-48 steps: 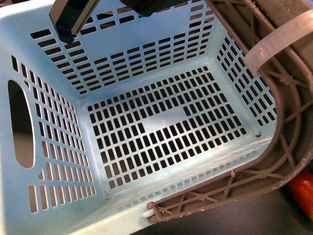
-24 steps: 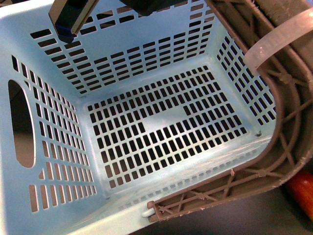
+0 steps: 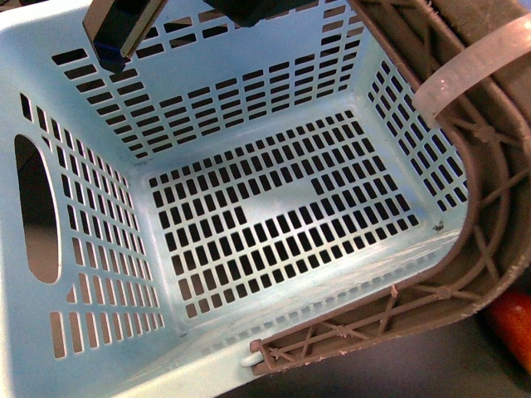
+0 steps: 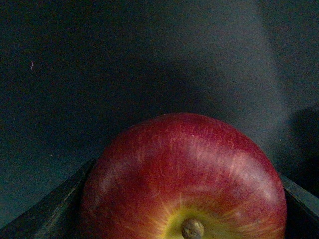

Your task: Pick apple with right arm and hold basket with left

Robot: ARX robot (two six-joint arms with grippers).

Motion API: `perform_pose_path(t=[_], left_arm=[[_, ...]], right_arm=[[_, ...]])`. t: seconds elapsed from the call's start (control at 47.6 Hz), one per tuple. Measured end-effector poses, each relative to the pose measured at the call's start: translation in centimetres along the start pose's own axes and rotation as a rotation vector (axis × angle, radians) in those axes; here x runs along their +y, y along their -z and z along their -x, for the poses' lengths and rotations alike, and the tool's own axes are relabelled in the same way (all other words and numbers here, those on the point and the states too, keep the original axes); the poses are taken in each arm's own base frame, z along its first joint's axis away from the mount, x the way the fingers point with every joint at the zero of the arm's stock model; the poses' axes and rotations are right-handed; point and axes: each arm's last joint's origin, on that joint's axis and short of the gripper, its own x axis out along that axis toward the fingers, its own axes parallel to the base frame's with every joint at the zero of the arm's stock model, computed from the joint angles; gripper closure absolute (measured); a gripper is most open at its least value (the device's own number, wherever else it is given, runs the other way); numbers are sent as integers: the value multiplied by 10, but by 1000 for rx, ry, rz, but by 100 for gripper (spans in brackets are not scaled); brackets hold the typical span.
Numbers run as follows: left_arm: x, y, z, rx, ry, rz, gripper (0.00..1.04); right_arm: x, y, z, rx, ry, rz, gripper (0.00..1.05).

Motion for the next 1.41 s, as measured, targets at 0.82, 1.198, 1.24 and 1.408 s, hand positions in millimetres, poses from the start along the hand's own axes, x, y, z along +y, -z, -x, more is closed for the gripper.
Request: perform_pose_path(t=[0.82, 1.198, 1.24, 1.408], left_arm=[[0, 0, 0, 0, 0, 0, 89], [0, 0, 0, 0, 0, 0, 89], [0, 0, 0, 0, 0, 0, 89], [0, 0, 0, 0, 1, 1, 89]], right_arm=[[-17, -60, 249, -417, -330, 123, 24], [40, -18, 390, -651, -590, 314, 24], [49, -8, 393, -642, -619, 341, 24], [74, 19, 394, -598, -679, 405, 24]])
